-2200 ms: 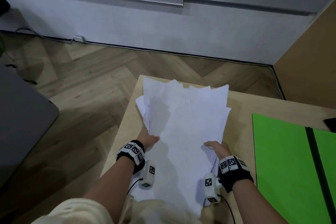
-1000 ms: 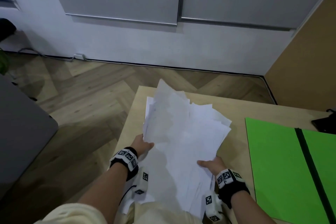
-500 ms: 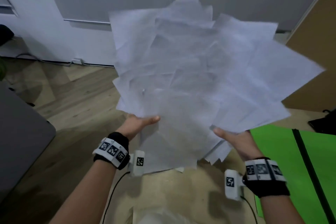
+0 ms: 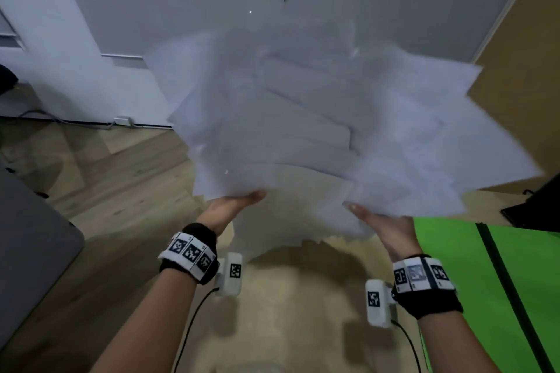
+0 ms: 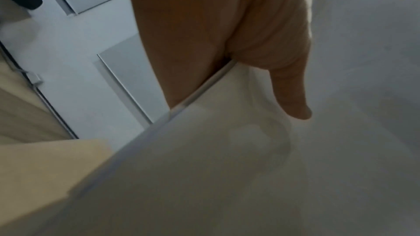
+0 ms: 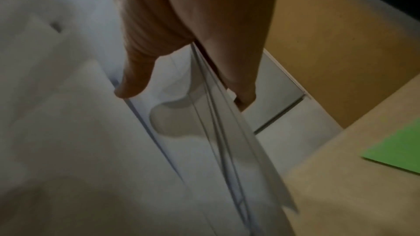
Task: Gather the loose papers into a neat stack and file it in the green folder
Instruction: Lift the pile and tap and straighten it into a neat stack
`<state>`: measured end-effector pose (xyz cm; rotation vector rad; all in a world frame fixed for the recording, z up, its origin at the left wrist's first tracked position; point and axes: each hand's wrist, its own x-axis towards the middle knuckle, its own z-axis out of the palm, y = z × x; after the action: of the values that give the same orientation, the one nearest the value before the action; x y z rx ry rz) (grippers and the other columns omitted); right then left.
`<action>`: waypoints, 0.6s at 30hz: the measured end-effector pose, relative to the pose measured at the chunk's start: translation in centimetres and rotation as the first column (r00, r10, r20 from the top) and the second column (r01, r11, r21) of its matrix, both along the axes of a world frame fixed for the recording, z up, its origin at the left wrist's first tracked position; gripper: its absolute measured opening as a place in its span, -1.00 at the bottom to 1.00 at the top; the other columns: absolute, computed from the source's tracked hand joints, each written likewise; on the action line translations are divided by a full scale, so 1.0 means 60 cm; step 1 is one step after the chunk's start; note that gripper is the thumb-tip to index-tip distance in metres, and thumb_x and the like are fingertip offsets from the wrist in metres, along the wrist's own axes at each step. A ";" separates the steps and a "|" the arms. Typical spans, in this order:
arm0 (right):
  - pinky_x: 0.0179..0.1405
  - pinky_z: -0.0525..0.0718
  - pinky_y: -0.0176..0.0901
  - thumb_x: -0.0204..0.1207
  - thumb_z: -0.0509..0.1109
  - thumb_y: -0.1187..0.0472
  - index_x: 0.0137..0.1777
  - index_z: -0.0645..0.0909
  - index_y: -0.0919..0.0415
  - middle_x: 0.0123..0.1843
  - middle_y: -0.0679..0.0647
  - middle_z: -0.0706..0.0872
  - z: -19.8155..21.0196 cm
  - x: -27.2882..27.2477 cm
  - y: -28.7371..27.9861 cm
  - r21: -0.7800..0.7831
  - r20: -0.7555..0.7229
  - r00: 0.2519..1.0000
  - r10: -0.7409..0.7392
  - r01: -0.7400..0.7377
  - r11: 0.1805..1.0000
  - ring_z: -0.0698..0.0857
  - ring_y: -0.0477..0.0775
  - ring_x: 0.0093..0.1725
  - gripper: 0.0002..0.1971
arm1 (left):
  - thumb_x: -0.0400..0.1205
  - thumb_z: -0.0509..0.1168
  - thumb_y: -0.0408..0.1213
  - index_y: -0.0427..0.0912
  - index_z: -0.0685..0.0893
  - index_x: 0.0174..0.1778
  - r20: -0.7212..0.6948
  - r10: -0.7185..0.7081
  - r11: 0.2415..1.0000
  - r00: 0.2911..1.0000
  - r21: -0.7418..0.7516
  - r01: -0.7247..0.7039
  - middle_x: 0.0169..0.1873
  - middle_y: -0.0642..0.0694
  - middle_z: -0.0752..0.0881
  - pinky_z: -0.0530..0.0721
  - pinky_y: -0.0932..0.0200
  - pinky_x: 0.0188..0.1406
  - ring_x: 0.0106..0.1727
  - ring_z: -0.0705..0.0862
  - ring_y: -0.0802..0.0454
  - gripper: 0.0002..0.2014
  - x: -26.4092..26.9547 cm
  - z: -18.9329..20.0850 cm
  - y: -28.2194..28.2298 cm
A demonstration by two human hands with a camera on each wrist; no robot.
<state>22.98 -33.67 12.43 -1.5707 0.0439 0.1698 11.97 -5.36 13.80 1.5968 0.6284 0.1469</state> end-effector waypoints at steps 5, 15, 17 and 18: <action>0.25 0.69 0.09 -0.10 0.75 -0.17 0.01 0.80 0.24 -0.01 0.05 0.86 -0.039 0.005 -0.001 -0.096 -0.224 0.969 0.106 -0.130 0.987 0.82 0.09 0.02 -0.30 | 0.16 0.69 0.04 -0.03 0.62 0.30 -0.053 0.029 0.995 0.998 -0.097 -0.034 0.26 0.01 0.73 0.53 0.08 0.42 0.27 0.66 0.05 -0.23 -0.001 -0.028 -0.003; 0.21 0.71 0.08 0.03 0.74 0.05 0.07 0.77 0.27 0.02 0.13 0.86 -0.005 0.008 -0.015 -0.090 -0.096 0.982 0.160 -0.168 0.982 0.84 0.13 0.03 -0.42 | 0.41 0.58 -0.26 -0.07 0.65 0.33 -0.039 0.004 0.997 0.999 -0.073 -0.007 0.22 -0.02 0.75 0.53 0.07 0.38 0.26 0.68 0.00 -0.46 -0.034 -0.018 0.022; 0.13 0.75 -0.09 0.04 0.73 0.04 0.00 0.80 0.29 -0.03 0.15 0.87 -0.013 0.007 -0.021 -0.084 -0.209 0.936 0.283 -0.305 0.949 0.85 0.01 -0.05 -0.47 | 0.24 0.67 -0.18 0.03 0.69 0.16 -0.081 -0.044 0.998 0.996 -0.044 0.041 0.14 0.00 0.75 0.55 0.08 0.32 0.19 0.68 0.02 -0.44 -0.034 -0.023 0.024; 0.00 0.75 -0.33 0.10 0.71 0.09 -0.01 0.79 0.25 -0.05 0.10 0.86 -0.009 0.002 -0.016 -0.078 -0.210 0.924 0.319 -0.342 0.937 0.84 -0.16 -0.13 -0.55 | 0.12 0.68 -0.03 0.06 0.69 0.11 -0.116 -0.065 0.998 0.991 0.000 0.065 0.13 -0.01 0.74 0.54 0.05 0.35 0.20 0.67 0.00 -0.37 -0.029 -0.027 0.022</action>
<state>23.10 -34.62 11.91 -1.6620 -0.0613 0.5975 10.26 -4.06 12.16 1.6364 0.6651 0.0073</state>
